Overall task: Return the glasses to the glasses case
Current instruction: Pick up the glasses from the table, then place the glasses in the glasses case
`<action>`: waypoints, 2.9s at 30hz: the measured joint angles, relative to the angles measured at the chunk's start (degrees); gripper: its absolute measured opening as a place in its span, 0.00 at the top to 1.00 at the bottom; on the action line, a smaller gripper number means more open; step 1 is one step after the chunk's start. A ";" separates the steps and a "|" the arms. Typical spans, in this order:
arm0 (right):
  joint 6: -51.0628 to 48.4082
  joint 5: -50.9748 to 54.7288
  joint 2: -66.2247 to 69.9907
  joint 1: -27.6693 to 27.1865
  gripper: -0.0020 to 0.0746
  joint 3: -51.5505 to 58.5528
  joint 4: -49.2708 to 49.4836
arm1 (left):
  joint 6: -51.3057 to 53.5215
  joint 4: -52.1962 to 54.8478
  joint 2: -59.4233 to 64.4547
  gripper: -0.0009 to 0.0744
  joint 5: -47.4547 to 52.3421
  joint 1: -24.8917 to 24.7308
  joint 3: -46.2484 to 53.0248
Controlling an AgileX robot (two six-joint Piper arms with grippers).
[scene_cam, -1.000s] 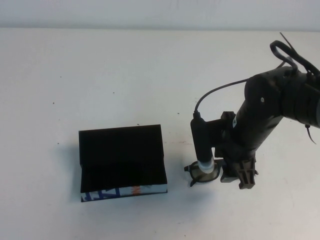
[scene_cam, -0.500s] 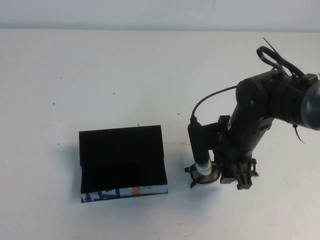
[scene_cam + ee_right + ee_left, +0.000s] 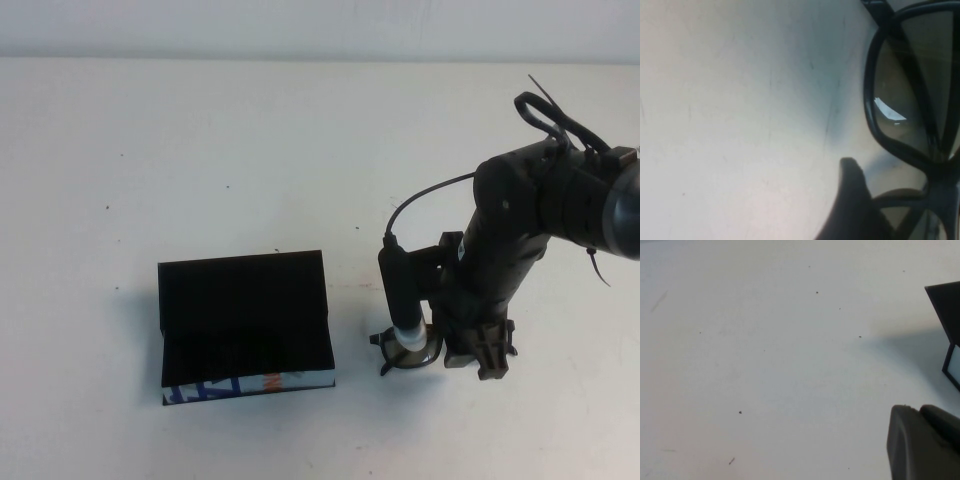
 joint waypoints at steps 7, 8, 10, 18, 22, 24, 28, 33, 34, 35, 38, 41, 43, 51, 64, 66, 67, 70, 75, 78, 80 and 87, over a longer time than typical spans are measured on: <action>-1.02 0.02 0.00 0.00 0.49 0.00 0.00 | 0.00 0.00 0.00 0.99 0.00 0.00 0.00; -1.11 0.02 0.00 0.00 0.50 0.00 0.00 | 0.00 0.00 0.00 0.99 0.00 0.00 0.00; -1.11 0.11 0.00 0.00 0.52 0.00 0.00 | 0.00 0.00 0.00 0.99 0.00 0.00 0.00; -1.11 0.11 0.00 0.00 0.58 0.00 0.00 | 0.00 0.00 0.00 0.99 0.00 0.00 0.00; -1.11 0.14 0.00 0.00 0.58 0.00 0.00 | 0.00 0.00 0.00 0.99 0.00 0.00 0.00; -1.11 0.14 0.00 0.00 0.58 0.00 0.00 | 0.00 0.00 0.00 0.99 0.00 0.00 0.00; -1.11 0.14 0.27 0.00 0.59 0.00 0.00 | 0.00 0.00 0.00 0.99 0.00 0.00 0.00; -1.11 0.14 1.02 0.00 0.60 0.00 -0.06 | 0.00 0.00 0.00 0.99 0.00 0.00 0.00; -1.11 0.24 1.02 0.00 0.60 0.00 -0.06 | 0.00 0.00 0.00 0.99 0.00 0.00 0.00; -1.11 0.35 1.02 0.00 0.60 -0.13 -0.06 | 0.00 0.00 0.00 0.99 0.00 0.00 0.00; -1.11 1.13 1.02 0.00 0.63 -0.47 -0.06 | 0.00 0.00 0.00 0.99 0.00 0.00 0.00; -1.11 2.27 1.02 0.00 0.69 -0.54 -0.06 | 0.00 0.00 0.00 0.99 0.00 0.00 0.00; -1.11 3.24 0.92 0.00 0.75 -0.54 -0.06 | 0.00 0.00 0.00 0.99 0.00 0.00 0.00; -0.80 6.41 -0.11 0.00 0.95 -0.75 -0.06 | 0.00 0.00 0.00 0.99 0.00 0.00 0.00; 9.30 16.52 -7.53 6.83 0.97 -12.14 -0.60 | 0.00 0.00 0.00 0.99 0.00 0.00 0.00; 9.92 16.88 -6.55 9.48 0.97 -14.82 -0.27 | 0.00 0.00 0.00 0.99 0.00 0.00 0.00; 10.50 16.88 -5.61 10.88 0.97 -16.35 -0.14 | 0.00 0.00 0.00 0.99 0.00 0.00 0.00; 11.57 17.09 -1.67 13.87 0.97 -20.56 0.85 | 0.00 0.00 0.00 0.99 0.00 0.00 0.00; 12.02 17.09 5.91 16.86 0.97 -26.25 2.20 | 0.00 0.00 0.00 0.99 0.00 0.00 0.00; 12.14 17.09 9.36 18.17 0.97 -30.01 2.67 | 0.00 0.00 0.00 0.99 0.00 0.00 0.00; 12.14 17.09 11.36 18.82 0.97 -32.73 2.90 | 0.00 0.00 0.00 0.99 0.00 0.00 0.00; 13.15 17.09 15.86 19.59 0.97 -38.17 3.50 | 0.00 0.00 0.00 0.99 0.00 0.00 0.00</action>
